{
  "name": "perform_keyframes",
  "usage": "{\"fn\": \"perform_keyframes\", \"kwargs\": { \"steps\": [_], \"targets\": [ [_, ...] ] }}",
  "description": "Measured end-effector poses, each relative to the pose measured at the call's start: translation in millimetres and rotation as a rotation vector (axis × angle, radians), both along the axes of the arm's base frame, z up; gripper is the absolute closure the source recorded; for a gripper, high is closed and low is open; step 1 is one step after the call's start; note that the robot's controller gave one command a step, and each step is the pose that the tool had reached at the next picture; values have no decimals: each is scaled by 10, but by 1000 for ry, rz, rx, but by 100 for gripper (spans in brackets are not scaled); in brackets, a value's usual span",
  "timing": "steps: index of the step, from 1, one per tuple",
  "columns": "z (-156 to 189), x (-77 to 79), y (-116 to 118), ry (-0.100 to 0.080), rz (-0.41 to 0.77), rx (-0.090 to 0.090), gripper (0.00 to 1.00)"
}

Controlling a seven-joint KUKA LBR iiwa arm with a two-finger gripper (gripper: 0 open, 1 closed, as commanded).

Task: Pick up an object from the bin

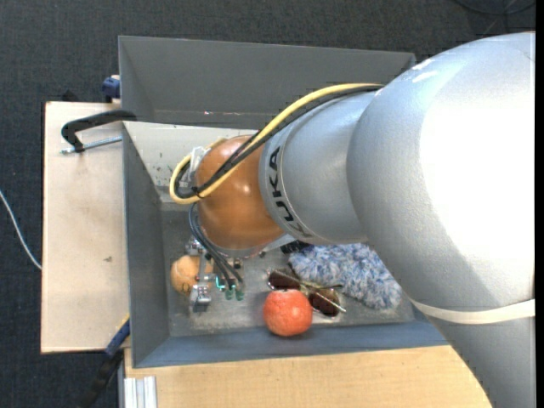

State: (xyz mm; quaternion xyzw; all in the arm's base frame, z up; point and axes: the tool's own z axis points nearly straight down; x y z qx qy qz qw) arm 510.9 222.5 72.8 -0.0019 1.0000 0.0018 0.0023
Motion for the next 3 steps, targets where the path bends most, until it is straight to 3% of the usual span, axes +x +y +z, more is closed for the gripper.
{"fn": "perform_keyframes", "kwargs": {
  "steps": [1,2,3],
  "targets": [
    [6,5,-8,-2,-3,1,100],
    [6,6,-8,-2,-3,1,100],
    [1866,-67,-134,2,237,-2,100]
  ]
}}
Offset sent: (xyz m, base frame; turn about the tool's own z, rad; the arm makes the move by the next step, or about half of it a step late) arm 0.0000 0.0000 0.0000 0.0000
